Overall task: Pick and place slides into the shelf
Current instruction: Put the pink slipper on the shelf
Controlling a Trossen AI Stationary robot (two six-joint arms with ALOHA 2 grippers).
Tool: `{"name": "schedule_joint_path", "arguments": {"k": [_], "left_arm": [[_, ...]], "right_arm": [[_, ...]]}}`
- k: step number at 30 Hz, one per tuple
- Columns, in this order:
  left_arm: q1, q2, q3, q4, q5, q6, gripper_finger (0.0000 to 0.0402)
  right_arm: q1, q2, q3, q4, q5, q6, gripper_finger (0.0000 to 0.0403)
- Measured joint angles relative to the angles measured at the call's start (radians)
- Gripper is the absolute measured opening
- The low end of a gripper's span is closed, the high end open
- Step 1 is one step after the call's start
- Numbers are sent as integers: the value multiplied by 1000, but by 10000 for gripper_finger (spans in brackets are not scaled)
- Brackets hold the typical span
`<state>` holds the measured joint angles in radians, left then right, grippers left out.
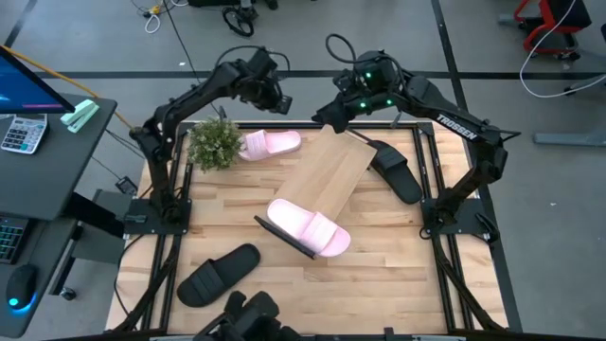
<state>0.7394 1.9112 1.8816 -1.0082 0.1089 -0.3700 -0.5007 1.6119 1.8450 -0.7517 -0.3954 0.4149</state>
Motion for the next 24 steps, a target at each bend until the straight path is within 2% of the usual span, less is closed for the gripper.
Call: {"name": "schedule_joint_path", "arguments": {"k": [6,10,13,18,24], "left_arm": [[-27,9,1,-134,-120,34,105],[-37,9,1,-181,-132,21,105],[-51,9,-10,-193,-146,22,105],[-67,8,-10,-188,-245,22,105],[-64,56,-10,-198,-268,15,105]], "right_arm": [[0,0,0,-77,41,-10,208],[0,0,0,-142,56,-39,210],[0,0,-4,-190,56,-60,211],[6,1,-4,-235,74,-88,211],[19,1,-4,-239,85,-102,211]]}}
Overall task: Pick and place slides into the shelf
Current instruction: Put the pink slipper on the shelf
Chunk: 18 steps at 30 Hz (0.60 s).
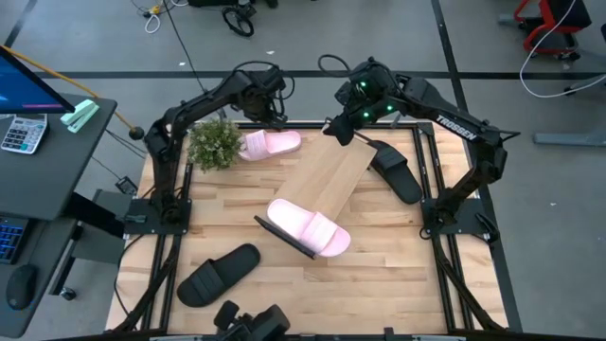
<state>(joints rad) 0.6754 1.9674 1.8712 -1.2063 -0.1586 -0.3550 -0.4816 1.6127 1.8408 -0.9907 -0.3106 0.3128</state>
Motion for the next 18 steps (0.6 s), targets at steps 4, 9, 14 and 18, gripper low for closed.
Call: {"name": "schedule_joint_path", "arguments": {"k": [4,9,14,18], "left_arm": [[-9,50,0,-19,1,2,105],[-22,102,-1,-25,5,36,105],[-29,126,-1,-20,1,49,105],[-29,127,-1,0,-5,103,108]], "right_arm": [[17,0,0,0,19,-2,211],[42,0,0,0,32,-2,211],[62,0,0,0,54,2,211],[73,0,0,0,56,7,211]]}}
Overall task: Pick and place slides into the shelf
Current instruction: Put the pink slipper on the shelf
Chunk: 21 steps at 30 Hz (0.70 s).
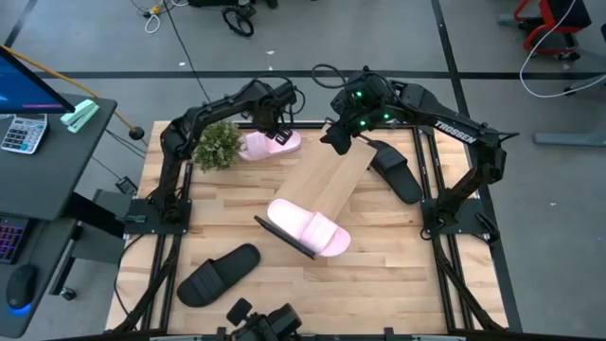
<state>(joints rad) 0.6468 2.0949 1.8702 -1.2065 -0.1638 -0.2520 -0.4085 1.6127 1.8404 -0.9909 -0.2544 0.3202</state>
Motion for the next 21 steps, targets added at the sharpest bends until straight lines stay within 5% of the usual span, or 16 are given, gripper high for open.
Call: {"name": "schedule_joint_path", "arguments": {"k": [15,21], "left_arm": [[8,16,1,31,-26,38,293],[5,80,0,-30,-53,28,309]], "right_arm": [[1,0,0,2,1,1,211],[1,0,0,4,1,2,211]]}}
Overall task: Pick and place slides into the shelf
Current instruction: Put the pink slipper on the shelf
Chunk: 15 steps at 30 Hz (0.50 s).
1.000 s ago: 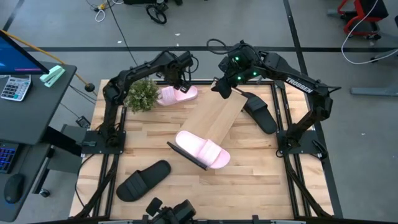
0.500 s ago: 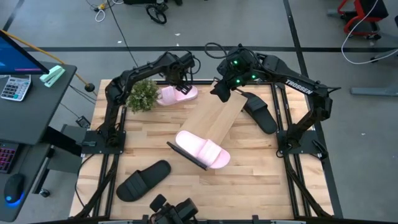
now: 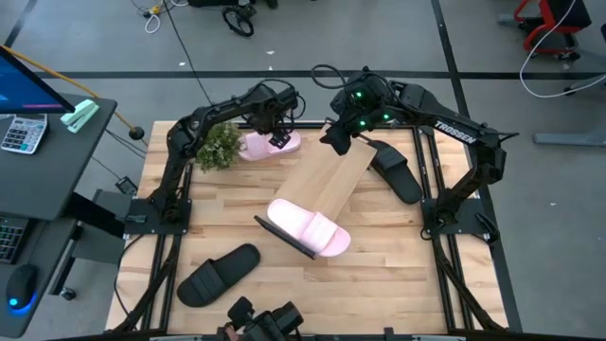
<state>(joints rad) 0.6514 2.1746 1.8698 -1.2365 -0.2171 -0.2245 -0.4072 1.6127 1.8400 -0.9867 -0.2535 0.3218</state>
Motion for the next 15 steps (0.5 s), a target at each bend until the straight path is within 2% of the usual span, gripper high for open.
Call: {"name": "schedule_joint_path", "arguments": {"k": [4,11,15], "left_arm": [[0,24,0,1,-11,1,298],[0,42,0,8,-104,2,280],[0,42,0,24,-114,4,270]], "right_arm": [[0,0,0,0,0,0,211],[0,0,0,0,16,2,211],[0,0,0,0,20,2,211]]}}
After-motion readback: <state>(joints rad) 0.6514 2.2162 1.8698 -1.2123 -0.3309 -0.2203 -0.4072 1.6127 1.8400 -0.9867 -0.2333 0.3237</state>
